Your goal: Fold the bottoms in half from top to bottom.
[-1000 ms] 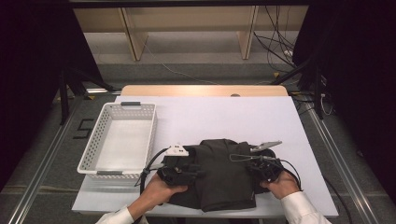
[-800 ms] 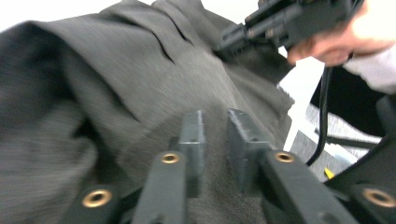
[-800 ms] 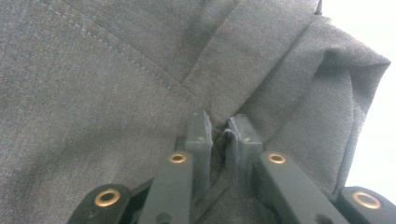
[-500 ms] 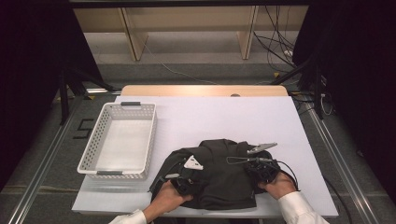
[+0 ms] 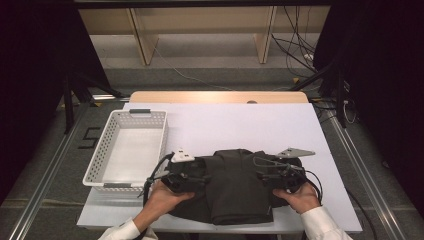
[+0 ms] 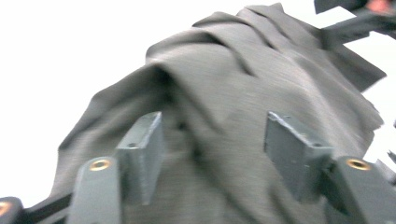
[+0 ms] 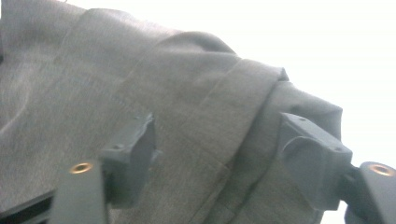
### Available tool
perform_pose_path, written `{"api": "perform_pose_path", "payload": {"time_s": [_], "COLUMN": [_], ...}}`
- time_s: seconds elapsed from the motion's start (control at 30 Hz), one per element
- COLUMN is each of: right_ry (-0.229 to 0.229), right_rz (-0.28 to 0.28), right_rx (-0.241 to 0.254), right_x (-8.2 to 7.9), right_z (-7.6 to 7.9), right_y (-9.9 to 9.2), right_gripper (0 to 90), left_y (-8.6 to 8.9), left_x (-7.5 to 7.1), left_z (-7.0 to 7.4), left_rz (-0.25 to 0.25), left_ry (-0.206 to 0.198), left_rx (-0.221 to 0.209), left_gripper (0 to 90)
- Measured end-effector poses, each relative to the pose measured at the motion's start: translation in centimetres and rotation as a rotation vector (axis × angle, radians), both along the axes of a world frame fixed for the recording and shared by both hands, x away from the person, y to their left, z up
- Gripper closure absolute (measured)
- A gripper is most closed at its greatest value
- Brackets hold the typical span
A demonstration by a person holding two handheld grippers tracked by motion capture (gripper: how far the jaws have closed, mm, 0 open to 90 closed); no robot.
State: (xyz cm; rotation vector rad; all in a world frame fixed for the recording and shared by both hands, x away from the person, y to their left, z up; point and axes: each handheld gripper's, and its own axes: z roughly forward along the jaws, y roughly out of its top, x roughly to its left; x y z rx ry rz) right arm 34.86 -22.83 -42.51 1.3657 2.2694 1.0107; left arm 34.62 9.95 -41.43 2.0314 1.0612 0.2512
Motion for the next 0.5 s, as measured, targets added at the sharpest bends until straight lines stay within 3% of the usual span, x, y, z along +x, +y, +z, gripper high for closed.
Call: {"api": "perform_pose_path", "payload": {"time_s": [0.07, 0.13, 0.2, 0.27, 0.43, 0.5], "right_ry": [0.005, 0.012, 0.023, 0.028, 0.035, 0.038], "right_rz": [-0.012, -0.026, -0.041, -0.056, -0.076, -0.075], "right_rx": [-0.009, -0.006, -0.008, 0.001, 0.008, 0.012], "right_x": [-0.2, -0.3, -0.4, -0.6, -0.7, -0.6], "right_z": [-0.2, -0.4, -0.6, -0.6, -0.8, -0.9], "right_y": [-0.4, -0.8, -1.3, -1.7, -2.3, -2.3], "right_gripper": [21.7, 19.9, 17.8, 18.5, 18.5, 18.5], "left_y": [0.9, 1.3, 1.3, 1.3, 1.1, 1.2], "left_x": [0.6, 0.9, 1.0, 1.0, 1.2, 1.4], "left_z": [-0.3, -0.9, -1.1, -1.7, -2.6, -2.8], "left_rz": [0.059, 0.101, 0.111, 0.141, 0.137, 0.138], "left_ry": [0.000, 0.008, 0.006, -0.023, 0.013, 0.038], "left_rx": [0.051, 0.067, 0.083, 0.094, 0.115, 0.097], "left_gripper": [27.6, 25.1, 24.0, 24.2, 24.0, 25.3]}}
